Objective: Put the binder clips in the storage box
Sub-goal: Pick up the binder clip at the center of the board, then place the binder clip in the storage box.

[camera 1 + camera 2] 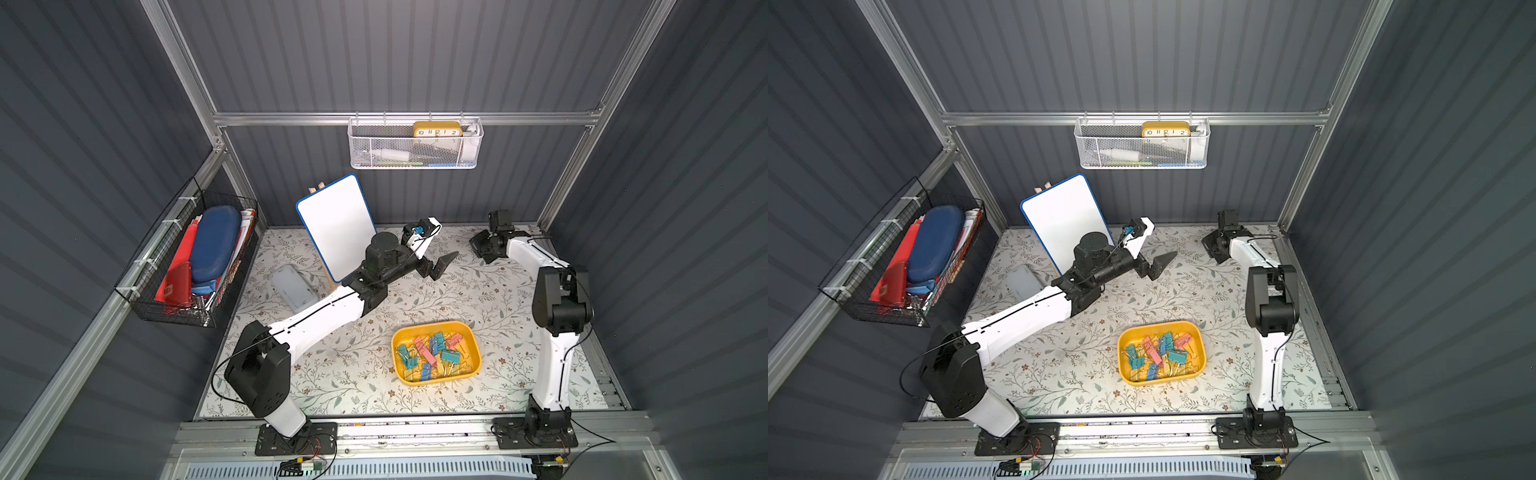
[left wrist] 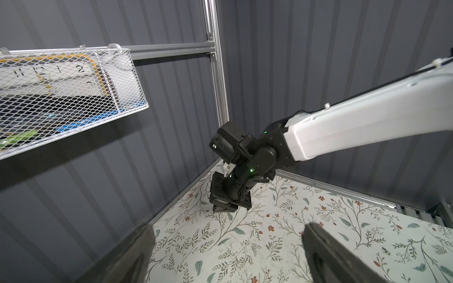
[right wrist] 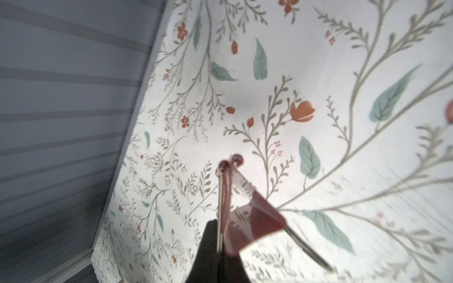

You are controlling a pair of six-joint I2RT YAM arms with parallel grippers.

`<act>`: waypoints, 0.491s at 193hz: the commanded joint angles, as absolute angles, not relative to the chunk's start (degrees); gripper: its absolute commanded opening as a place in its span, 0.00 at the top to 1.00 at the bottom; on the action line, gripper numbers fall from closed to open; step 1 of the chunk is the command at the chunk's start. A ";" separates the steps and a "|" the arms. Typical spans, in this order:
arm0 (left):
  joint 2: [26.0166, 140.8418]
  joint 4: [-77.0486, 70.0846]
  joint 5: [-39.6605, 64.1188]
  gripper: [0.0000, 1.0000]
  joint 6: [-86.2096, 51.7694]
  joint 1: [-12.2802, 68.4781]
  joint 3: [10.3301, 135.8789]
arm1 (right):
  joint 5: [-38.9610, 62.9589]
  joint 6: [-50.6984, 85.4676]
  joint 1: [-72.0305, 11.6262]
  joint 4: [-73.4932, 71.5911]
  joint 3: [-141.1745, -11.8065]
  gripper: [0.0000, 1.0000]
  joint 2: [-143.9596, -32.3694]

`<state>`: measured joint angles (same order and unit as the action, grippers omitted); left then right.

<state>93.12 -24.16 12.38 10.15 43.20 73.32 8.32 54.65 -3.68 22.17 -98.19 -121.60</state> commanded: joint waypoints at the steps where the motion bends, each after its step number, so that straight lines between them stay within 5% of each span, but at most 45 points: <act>1: 92.05 -23.65 13.11 0.01 8.57 43.59 73.19 | 11.06 47.99 -6.42 25.75 -94.16 1.00 -115.52; 95: 86.81 -27.10 1.15 0.01 6.89 43.45 68.70 | -1.47 38.54 -33.39 45.03 -61.02 1.00 -74.59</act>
